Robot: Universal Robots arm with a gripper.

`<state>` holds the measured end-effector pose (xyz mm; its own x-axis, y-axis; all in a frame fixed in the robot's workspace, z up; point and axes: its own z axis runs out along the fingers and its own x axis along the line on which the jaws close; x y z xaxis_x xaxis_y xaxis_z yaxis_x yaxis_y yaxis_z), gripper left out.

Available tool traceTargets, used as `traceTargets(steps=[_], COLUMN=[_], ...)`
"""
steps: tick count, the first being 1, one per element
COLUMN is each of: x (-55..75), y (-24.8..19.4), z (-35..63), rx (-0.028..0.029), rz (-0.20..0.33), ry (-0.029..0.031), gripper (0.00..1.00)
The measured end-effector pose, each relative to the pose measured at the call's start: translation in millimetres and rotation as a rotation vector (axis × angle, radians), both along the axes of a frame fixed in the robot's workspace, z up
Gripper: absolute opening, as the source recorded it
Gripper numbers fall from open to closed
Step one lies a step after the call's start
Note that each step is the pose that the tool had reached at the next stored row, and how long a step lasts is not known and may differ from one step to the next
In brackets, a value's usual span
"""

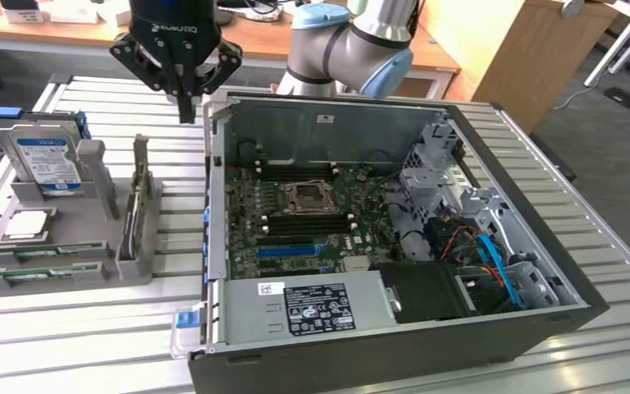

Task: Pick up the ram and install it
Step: 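Reach for the ram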

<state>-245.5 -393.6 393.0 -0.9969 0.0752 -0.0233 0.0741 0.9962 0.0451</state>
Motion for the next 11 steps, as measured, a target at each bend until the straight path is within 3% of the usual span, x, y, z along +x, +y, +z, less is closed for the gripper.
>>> traceTargets(steps=[11], x=[-30.5], y=[3.7], z=[-0.2], rx=[0.0000], rz=[0.000], ry=[-0.0001], gripper=[0.11])
